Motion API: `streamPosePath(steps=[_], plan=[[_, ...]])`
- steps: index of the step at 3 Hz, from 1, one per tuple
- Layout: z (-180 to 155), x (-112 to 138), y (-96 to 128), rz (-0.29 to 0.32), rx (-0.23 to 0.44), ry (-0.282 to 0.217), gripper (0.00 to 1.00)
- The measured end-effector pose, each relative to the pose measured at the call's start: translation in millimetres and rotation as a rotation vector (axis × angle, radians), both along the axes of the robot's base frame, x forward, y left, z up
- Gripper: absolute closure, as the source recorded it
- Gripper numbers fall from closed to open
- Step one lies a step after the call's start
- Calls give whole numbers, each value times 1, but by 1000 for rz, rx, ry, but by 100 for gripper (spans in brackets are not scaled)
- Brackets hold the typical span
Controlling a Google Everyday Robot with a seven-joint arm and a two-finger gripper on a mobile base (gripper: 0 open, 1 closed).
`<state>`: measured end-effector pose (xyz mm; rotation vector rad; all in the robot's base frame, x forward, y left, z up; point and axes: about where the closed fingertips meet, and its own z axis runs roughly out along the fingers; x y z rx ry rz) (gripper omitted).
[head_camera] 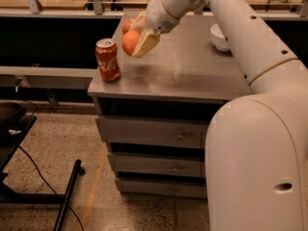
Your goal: Move orange near coke can
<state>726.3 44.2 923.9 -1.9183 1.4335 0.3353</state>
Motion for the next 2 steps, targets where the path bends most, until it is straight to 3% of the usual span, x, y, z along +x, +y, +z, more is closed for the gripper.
streamPosePath(steps=[2], plan=[[-26,-27,14,22,-9,80,100]])
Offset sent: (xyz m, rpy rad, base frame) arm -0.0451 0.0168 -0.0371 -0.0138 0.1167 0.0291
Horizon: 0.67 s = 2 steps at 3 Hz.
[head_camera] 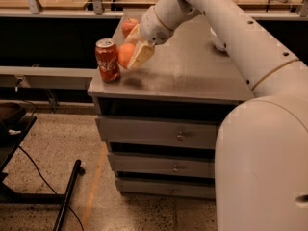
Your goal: Move orange near coke can
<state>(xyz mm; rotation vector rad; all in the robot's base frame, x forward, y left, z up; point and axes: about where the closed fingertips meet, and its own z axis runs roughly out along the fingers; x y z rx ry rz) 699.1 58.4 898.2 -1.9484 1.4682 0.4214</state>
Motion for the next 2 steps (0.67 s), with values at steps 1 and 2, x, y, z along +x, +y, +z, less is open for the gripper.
streamPosePath(steps=[1,2], plan=[[-16,-7,4,-5,-2,32,100],[-30,-8,1,-35,-5,50,82]])
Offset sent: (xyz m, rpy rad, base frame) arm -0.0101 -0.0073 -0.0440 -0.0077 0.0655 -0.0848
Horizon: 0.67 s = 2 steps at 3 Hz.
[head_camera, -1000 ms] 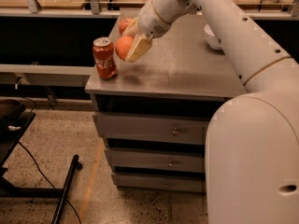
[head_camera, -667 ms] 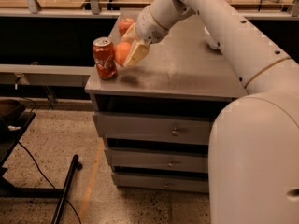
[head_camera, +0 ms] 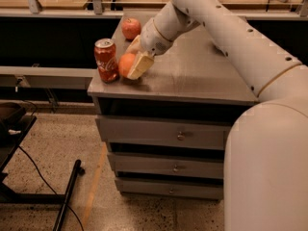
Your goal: Move orange near coke can
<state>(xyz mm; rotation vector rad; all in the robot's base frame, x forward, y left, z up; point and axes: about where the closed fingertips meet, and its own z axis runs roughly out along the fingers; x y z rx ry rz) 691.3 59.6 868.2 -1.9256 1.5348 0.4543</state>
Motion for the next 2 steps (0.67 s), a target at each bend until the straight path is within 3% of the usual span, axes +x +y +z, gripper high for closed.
streamPosePath(steps=[2], plan=[[-5,0,5,8,-1,8,35]])
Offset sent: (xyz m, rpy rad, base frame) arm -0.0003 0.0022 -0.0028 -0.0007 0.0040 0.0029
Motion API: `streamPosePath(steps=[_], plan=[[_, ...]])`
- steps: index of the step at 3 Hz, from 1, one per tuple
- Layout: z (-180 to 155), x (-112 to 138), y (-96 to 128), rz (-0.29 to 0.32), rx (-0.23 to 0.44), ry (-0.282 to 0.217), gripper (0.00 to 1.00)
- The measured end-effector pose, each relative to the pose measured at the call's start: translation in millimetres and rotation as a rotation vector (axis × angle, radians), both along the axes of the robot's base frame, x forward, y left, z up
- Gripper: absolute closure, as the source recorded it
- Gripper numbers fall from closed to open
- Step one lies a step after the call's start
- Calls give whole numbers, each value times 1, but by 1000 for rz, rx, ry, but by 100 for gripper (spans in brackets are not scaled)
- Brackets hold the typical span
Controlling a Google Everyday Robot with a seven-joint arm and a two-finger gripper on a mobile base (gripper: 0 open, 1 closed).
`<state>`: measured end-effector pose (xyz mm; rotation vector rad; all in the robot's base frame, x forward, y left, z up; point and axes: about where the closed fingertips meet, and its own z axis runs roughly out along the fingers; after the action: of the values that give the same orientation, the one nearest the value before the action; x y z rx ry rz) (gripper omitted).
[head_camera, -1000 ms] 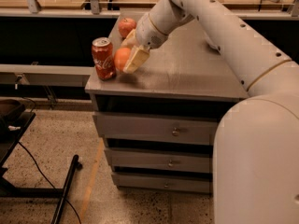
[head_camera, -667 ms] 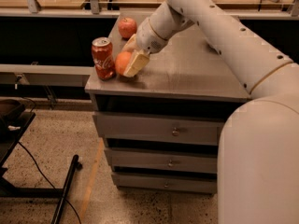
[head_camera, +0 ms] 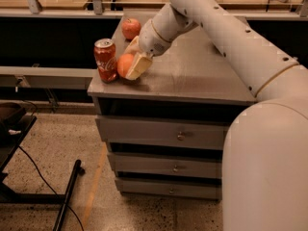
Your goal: Move orange near coke can
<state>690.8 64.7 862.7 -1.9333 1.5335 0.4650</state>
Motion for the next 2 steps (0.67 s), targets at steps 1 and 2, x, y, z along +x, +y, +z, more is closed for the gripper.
streamPosePath(steps=[1,2], plan=[[-2,0,2,4,0,4,12],[-5,0,5,7,-1,7,0]])
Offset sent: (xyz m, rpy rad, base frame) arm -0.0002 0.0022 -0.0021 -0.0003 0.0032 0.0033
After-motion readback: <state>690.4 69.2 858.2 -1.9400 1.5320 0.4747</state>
